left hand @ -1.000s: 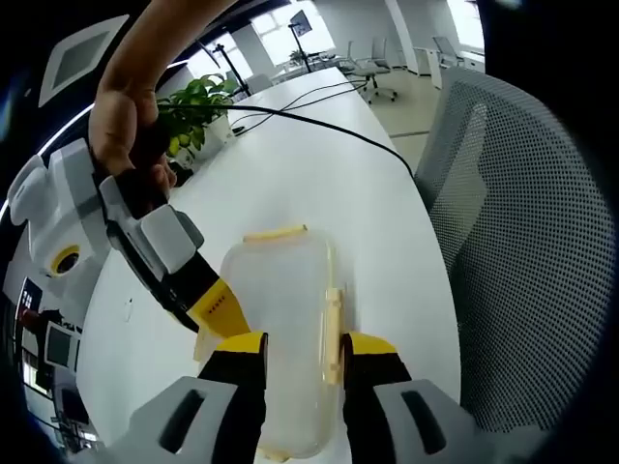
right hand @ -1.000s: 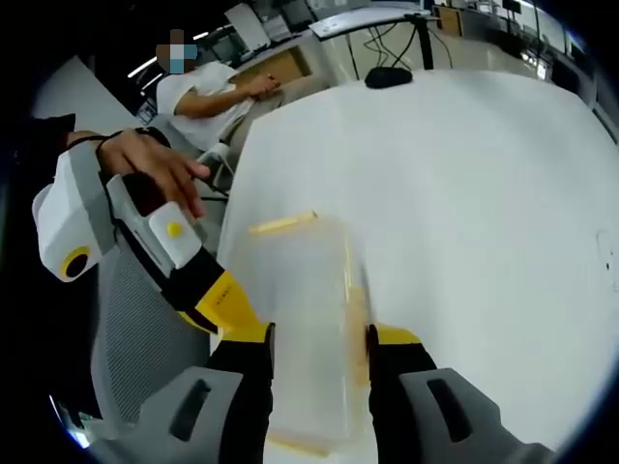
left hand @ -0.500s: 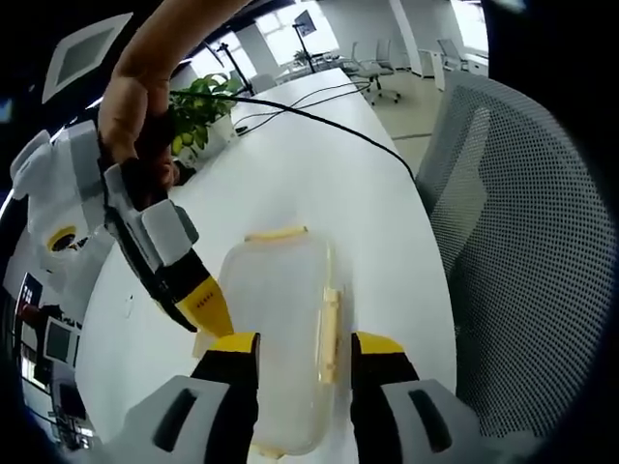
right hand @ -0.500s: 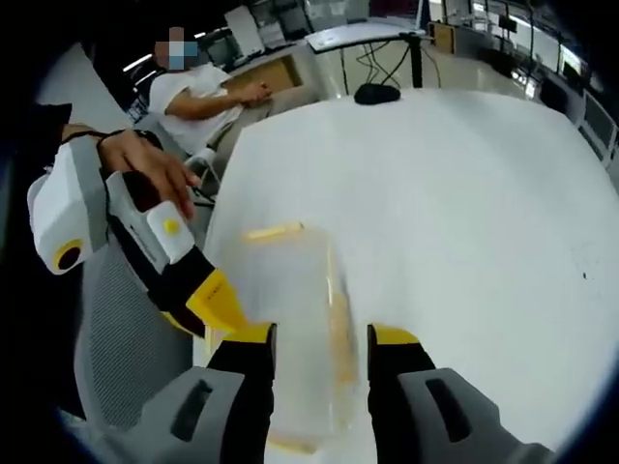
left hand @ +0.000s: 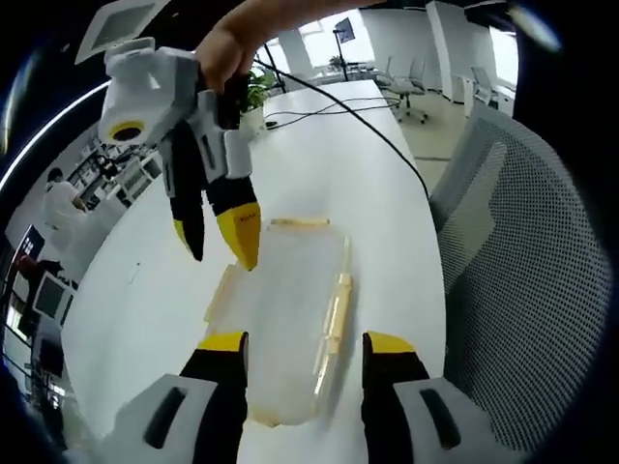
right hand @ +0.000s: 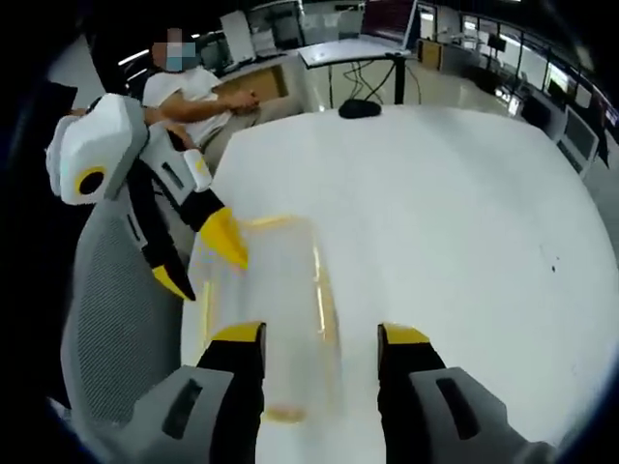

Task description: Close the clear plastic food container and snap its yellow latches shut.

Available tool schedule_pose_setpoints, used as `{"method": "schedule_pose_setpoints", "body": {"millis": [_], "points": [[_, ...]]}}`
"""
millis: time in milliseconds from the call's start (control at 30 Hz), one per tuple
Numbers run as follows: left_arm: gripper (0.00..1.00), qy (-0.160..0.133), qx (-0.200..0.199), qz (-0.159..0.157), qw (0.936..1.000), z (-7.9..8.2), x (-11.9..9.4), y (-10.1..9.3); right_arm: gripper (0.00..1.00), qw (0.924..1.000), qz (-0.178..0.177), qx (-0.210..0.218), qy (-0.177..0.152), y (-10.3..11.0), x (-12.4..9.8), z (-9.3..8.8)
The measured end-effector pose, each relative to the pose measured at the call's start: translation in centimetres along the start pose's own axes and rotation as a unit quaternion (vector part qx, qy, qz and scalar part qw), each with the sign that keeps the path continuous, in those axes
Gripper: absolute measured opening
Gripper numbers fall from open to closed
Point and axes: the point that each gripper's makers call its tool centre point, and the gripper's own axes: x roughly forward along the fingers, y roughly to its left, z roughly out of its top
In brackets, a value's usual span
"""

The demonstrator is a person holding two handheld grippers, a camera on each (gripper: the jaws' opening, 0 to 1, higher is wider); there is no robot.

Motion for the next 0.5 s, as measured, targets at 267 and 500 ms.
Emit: {"method": "schedule_pose_setpoints", "body": {"millis": [267,500], "points": [[0.53,-0.003,-0.052,0.004,0.9986,-0.9,-0.6,0.4,0.53,0.9989,-0.036,0.003,-0.029,0.5,-1.3,-0.9],[0.56,-0.002,-0.080,0.014,0.9967,-2.0,-1.1,0.8,0.54,0.9966,-0.063,0.011,-0.053,1.4,-2.3,-1.8]]}}
